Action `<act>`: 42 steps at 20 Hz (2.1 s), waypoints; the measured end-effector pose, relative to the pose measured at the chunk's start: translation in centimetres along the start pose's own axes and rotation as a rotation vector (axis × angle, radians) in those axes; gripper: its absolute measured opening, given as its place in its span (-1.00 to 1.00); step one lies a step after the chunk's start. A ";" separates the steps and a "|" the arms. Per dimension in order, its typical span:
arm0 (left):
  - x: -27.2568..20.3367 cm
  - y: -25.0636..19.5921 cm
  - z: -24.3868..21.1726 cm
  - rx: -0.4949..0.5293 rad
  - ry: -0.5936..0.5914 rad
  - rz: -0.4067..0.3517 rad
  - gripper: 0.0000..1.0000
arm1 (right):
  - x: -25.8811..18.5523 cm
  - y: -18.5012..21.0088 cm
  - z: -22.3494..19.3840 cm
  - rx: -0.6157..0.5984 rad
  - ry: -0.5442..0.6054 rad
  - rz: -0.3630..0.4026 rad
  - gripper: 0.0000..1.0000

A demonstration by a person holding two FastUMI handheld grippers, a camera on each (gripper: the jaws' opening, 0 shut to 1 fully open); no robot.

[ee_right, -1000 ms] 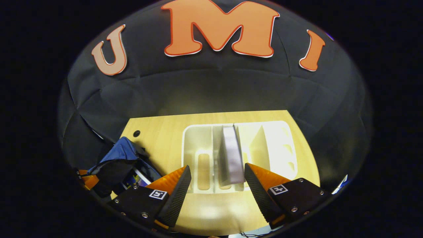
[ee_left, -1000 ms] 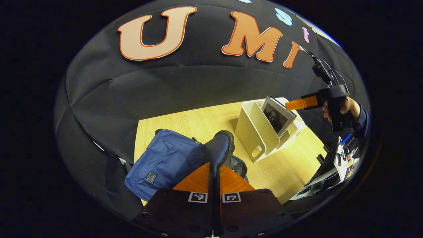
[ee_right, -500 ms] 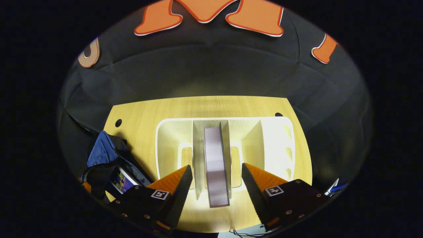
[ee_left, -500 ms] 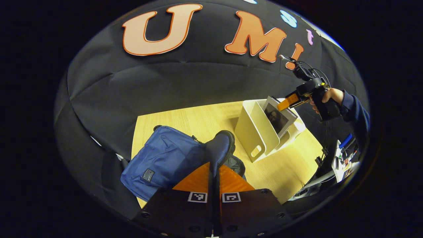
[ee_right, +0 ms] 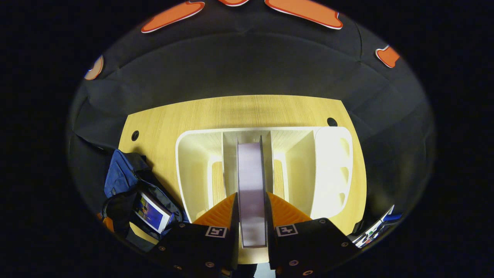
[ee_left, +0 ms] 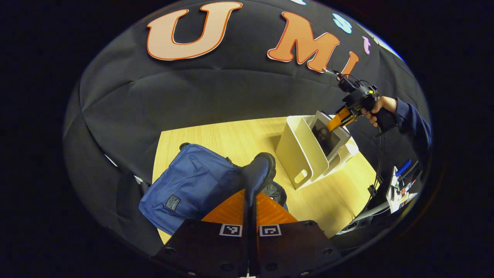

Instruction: Open the schoolbag, grab two books from the bookshelf and put them into the schoolbag.

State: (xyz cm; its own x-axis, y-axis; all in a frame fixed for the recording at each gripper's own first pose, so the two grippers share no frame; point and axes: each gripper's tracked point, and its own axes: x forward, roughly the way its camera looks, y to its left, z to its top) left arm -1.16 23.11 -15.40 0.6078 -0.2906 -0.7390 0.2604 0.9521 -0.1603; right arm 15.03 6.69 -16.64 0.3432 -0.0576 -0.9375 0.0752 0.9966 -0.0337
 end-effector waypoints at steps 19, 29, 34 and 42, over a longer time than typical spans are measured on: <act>0.3 0.1 0.3 0.018 0.004 0.003 -0.96 | -17.3 -1.2 -0.9 0.127 -0.216 0.282 -0.42; 0.2 0.1 0.4 0.012 0.003 0.022 -0.96 | -14.9 7.2 -7.7 0.241 -0.122 0.600 -0.46; -0.2 0.4 0.6 0.006 -0.014 0.051 -0.96 | -13.1 12.3 -10.6 0.282 -0.095 0.683 -0.46; -0.7 0.4 1.0 -0.006 -0.033 0.087 -0.96 | -9.1 17.8 -14.1 0.482 -0.038 0.735 -0.46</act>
State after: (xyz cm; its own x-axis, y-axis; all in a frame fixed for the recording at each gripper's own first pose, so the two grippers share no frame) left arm -0.72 23.56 -14.29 0.6525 -0.2094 -0.7283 0.2006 0.9745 -0.1004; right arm 0.04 25.82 -13.54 0.4906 0.5783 -0.6518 0.2074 0.6491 0.7319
